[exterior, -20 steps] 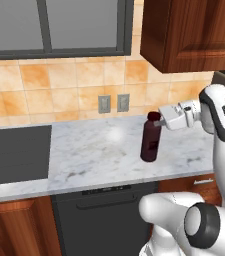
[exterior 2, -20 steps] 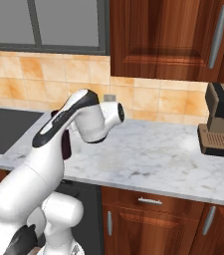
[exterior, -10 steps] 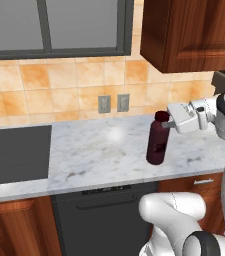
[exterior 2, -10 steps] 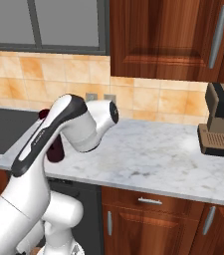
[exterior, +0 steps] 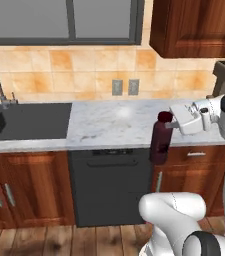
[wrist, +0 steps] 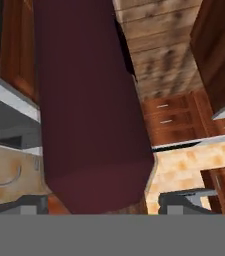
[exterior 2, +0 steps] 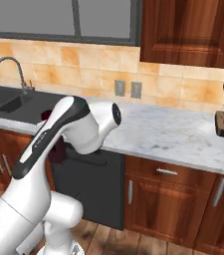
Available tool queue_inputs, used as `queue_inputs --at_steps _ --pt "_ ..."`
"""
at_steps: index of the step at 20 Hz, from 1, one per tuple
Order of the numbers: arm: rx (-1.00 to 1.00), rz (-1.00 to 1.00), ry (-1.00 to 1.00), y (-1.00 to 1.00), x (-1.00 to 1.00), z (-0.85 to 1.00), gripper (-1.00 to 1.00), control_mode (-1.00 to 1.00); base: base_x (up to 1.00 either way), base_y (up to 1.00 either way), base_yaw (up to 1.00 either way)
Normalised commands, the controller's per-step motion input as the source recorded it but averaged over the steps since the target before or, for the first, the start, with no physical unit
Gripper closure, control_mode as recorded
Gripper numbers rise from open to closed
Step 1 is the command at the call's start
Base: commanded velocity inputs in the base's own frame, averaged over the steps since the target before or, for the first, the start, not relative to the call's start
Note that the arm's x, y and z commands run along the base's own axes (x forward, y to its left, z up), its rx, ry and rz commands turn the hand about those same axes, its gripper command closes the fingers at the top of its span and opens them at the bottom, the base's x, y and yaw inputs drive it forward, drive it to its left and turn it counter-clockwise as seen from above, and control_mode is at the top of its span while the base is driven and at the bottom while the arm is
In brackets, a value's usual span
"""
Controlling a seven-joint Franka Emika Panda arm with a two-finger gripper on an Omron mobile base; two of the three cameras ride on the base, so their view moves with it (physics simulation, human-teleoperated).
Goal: There is a wine glass and glass cup on the dining counter. Place the wine bottle next to the wine glass and the juice bottle next to the glass cup.
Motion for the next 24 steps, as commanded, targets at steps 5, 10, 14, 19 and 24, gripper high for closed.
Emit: queue_inputs --at_steps 5,10,14,19,24 --pt "0.0 0.0 0.0 0.0 0.0 0.0 1.0 1.0 -0.99 -0.02 0.67" --pt "0.0 0.0 0.0 0.0 0.0 0.0 1.0 1.0 -0.99 -0.07 0.77" --pt "0.0 0.0 0.0 0.0 0.0 0.0 1.0 1.0 -1.0 -0.16 0.76" --pt "0.0 0.0 0.0 0.0 0.0 0.0 1.0 1.0 -0.98 -0.27 0.74" --pt "0.0 0.0 0.0 0.0 0.0 0.0 1.0 1.0 -1.0 -0.29 0.72"
